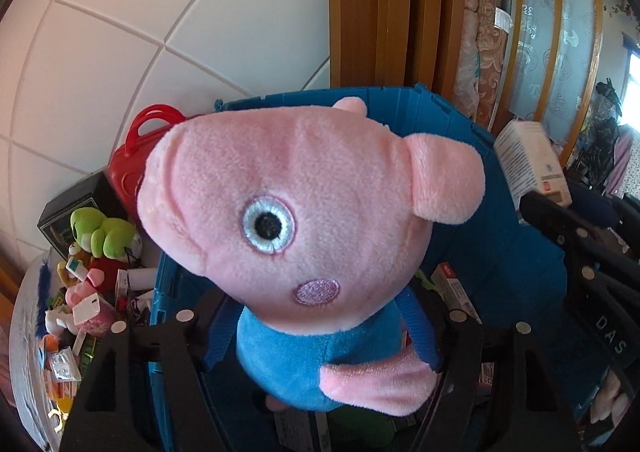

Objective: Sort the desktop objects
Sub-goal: 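Open both tools to drop the pig plush and white box into the crate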

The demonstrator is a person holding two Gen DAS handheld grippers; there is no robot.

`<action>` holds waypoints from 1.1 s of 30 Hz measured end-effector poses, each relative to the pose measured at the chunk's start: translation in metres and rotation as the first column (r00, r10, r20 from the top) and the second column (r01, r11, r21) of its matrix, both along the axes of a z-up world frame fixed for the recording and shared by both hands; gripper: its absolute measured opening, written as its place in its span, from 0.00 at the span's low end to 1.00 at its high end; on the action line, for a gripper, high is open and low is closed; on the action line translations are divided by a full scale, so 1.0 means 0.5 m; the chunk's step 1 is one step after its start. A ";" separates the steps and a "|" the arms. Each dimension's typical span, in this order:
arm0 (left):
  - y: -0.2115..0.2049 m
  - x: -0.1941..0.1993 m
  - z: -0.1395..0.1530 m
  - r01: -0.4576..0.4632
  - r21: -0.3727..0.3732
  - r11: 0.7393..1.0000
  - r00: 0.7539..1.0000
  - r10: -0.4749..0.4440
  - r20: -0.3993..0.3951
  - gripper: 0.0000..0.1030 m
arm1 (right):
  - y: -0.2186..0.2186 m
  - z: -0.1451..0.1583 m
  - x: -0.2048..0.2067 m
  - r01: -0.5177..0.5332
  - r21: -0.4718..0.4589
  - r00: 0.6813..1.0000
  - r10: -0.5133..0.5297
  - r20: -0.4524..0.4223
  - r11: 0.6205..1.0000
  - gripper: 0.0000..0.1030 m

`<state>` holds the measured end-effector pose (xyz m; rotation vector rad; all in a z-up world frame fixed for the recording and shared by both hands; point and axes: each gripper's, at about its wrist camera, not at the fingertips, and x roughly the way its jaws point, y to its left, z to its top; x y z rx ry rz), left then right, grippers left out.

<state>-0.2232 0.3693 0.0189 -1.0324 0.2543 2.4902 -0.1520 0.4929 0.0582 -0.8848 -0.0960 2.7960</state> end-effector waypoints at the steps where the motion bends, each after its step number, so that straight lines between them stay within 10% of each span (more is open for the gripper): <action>1: -0.004 0.001 -0.005 0.000 0.002 1.000 1.000 0.000 0.028 0.71 | 0.002 -0.002 -0.006 0.007 0.009 1.000 -0.008 0.015 1.000 0.45; 5: 0.004 0.005 -0.022 -0.004 -0.028 1.000 1.000 0.005 0.029 0.92 | -0.001 -0.006 0.016 -0.007 0.028 1.000 0.007 0.001 1.000 0.84; 33: -0.117 0.162 0.042 -0.002 0.117 0.993 0.990 0.019 -0.142 0.93 | -0.012 -0.009 0.136 -0.014 -0.085 0.998 0.009 -0.058 0.996 1.00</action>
